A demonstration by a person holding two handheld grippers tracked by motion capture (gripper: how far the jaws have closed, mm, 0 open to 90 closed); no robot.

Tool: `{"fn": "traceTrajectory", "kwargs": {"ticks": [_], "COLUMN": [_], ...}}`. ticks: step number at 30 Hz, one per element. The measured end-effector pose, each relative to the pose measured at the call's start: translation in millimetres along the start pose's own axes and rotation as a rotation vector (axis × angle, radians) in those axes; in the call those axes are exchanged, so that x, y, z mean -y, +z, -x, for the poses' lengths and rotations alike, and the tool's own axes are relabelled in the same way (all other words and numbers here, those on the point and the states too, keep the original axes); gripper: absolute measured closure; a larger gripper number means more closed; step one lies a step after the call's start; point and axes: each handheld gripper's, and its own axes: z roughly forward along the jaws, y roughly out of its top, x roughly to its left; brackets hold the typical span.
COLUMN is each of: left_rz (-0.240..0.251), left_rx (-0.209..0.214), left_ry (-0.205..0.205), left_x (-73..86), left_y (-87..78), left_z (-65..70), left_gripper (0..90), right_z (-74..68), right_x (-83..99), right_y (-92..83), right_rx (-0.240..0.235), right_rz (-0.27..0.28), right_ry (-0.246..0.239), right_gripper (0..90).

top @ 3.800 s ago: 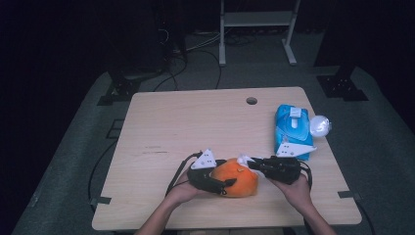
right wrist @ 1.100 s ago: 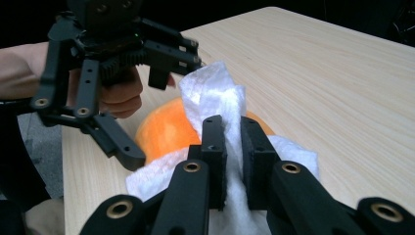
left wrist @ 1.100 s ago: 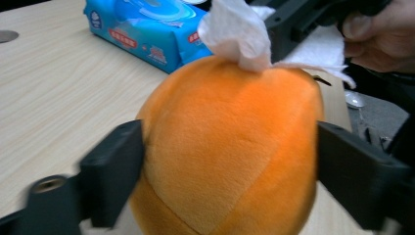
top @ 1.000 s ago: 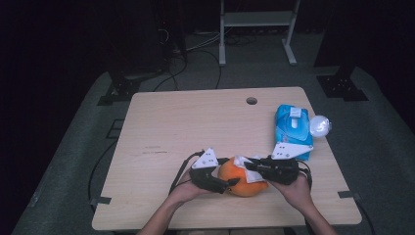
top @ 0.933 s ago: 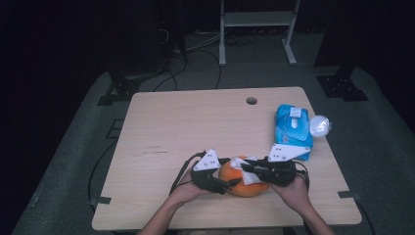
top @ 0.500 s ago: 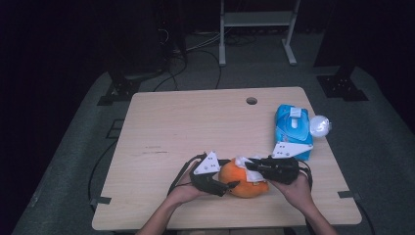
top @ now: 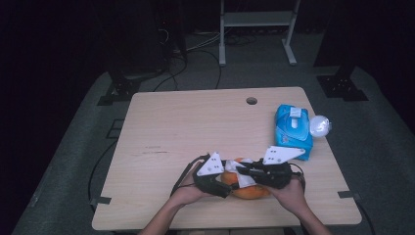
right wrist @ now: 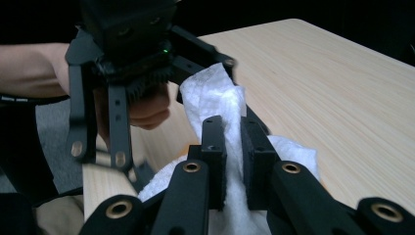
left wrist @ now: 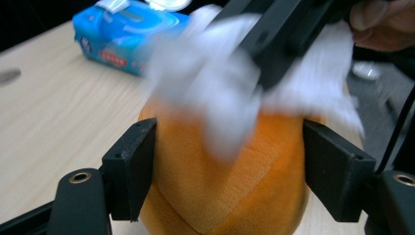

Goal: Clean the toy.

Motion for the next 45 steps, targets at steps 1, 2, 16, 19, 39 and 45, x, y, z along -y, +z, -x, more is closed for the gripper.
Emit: {"fn": "traceTrajectory", "kwargs": {"ticks": [1, 2, 16, 19, 39, 45], "left_rz": [-0.007, -0.009, 0.023, 0.001, 0.015, -0.006], "left_rx": [-0.001, -0.001, 0.059, 0.050, 0.032, -0.022], "left_ry": [0.009, 0.003, -0.125, -0.114, -0.156, -0.232], "left_x": [-0.1, 1.0, 7.5, 11.2, 14.9, 19.8], "left_y": [-0.2, -1.1, -4.9, -5.2, -5.3, -10.2], "left_z": [0.7, 0.0, -16.0, -16.5, -25.8, -32.9], "left_gripper": [26.5, 26.4, 11.7, 17.7, 17.4, 29.1], "right_z": [-1.6, -2.3, 22.2, 17.9, 29.4, 36.9], "right_x": [-0.8, -1.1, 18.6, 16.2, 25.5, 27.4], "right_y": [2.2, 3.7, -6.4, 0.7, -3.5, -7.0], "right_rx": [-0.002, -0.001, 0.011, 0.008, 0.031, 0.032], "right_rz": [-0.006, -0.009, 0.008, 0.003, 0.004, 0.015], "right_ry": [-0.008, -0.010, 0.095, 0.075, 0.105, 0.147], "right_gripper": [81.4, 81.5, 81.4, 81.3, 80.8, 80.9]}}
